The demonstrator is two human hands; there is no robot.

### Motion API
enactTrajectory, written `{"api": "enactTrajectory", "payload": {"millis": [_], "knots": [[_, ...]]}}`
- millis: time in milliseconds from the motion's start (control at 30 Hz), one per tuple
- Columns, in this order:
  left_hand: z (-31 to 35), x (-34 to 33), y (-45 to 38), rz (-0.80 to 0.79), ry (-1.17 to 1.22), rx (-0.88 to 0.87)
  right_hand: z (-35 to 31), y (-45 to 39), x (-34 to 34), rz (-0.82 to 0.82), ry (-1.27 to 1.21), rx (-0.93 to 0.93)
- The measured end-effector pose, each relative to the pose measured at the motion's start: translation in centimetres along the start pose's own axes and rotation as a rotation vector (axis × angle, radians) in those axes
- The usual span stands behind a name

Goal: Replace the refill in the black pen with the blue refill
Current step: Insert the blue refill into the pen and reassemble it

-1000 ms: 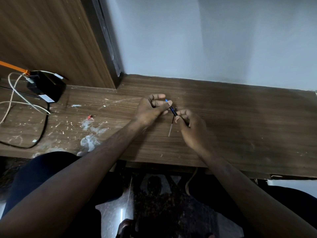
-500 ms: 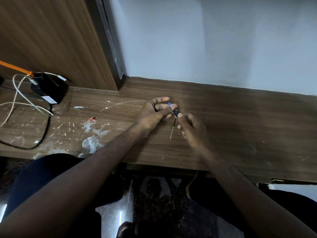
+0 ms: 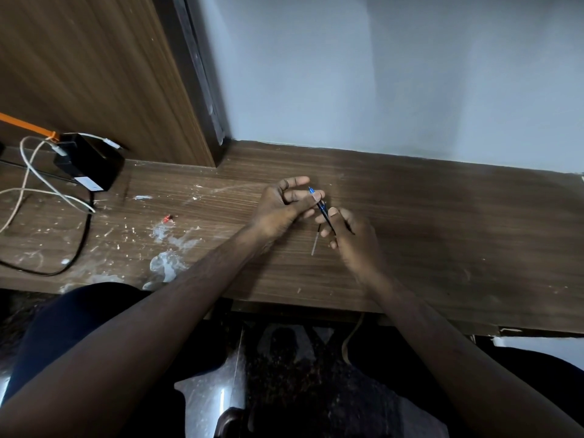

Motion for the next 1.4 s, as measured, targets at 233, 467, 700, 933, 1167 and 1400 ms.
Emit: {"api": "enactTrajectory", "payload": {"millis": [233,467,700,933,1167,1400], "knots": [[-0.1,0.2,-0.1,0.0,-0.025,-0.011,0.2,-0.2,-0.1,-0.003,0.001,0.017],[-0.1,0.1,-0.2,0.003,-0.056,-0.03,0.1,-0.2,-0.1,0.024,-0.022,0.002],[0.4,0.2,0.1,0.013,-0.092,-0.063,0.1,-0.1,0.0,0.01,-0.016,-0.014],[0.4,0.1,0.2,0.018,-0.043,-0.047,0.1,-0.1,-0.2,0.0,-0.001,0.024],[0.3,-0.3,0.5,0.006,0.045,-0.011,-0.3,-0.2,0.1,0.066,-0.013,0.067],[-1.6,-1.2,0.8,-0.017,0.118,0.11,-0.3,0.0,0.3,0.128,0.011,0.102]]}}
Point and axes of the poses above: each hand's wrist, its own y-axis away from the middle knuckle, its own x-axis out of the back of the hand, z = x × y, the point moved 7 cm from there along -y, towards the middle knuckle, and after that the axes turned 5 degrees about -y, right-handed, at the moved point
